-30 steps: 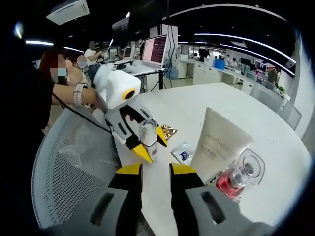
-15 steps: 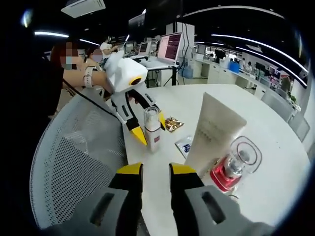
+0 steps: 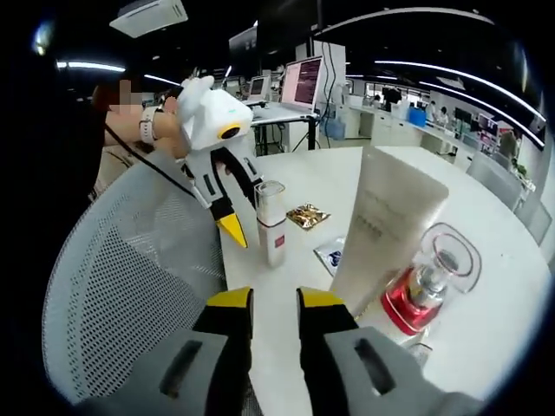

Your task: Arrange the skincare products in the storage area until every visible bottle or jar stands upright without overlapping.

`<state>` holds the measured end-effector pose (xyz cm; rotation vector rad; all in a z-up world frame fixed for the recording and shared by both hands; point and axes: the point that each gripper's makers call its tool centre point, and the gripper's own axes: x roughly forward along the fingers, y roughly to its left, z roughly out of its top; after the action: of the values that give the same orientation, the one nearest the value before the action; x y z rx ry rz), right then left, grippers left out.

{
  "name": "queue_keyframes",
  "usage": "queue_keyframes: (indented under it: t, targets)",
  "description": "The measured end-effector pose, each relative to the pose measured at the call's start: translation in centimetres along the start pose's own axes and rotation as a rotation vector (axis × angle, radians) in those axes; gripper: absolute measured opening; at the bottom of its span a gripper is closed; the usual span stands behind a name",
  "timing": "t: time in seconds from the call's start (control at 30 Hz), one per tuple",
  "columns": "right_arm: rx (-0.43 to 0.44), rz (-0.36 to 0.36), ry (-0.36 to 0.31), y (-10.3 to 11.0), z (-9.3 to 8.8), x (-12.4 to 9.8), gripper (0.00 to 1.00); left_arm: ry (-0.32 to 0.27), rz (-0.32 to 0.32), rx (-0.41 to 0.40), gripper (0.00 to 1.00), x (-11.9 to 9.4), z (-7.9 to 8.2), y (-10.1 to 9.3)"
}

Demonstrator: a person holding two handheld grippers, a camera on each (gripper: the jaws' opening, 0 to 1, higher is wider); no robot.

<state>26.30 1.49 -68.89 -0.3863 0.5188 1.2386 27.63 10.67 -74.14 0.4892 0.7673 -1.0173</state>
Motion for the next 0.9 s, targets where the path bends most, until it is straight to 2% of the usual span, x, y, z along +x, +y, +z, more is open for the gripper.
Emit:
queue_keyframes:
  t: [0.33, 0.53, 0.9]
  targets:
    - [0.039, -0.026, 0.029, 0.0, -1.4, -0.1, 0.19, -0.029, -0.042, 0.044, 0.17, 1.7, 1.2, 0.3]
    - [0.066, -0.045, 0.037, -0.1, -2.0, -0.5, 0.19, -0.056, -0.09, 0.121, 0.17, 2.6, 2.5, -0.4]
    - [0.102, -0.081, 0.065, -0.9, -3.4, -1.2, 0.19, -0.096, -0.152, 0.189, 0.15, 4.2, 4.9, -1.9]
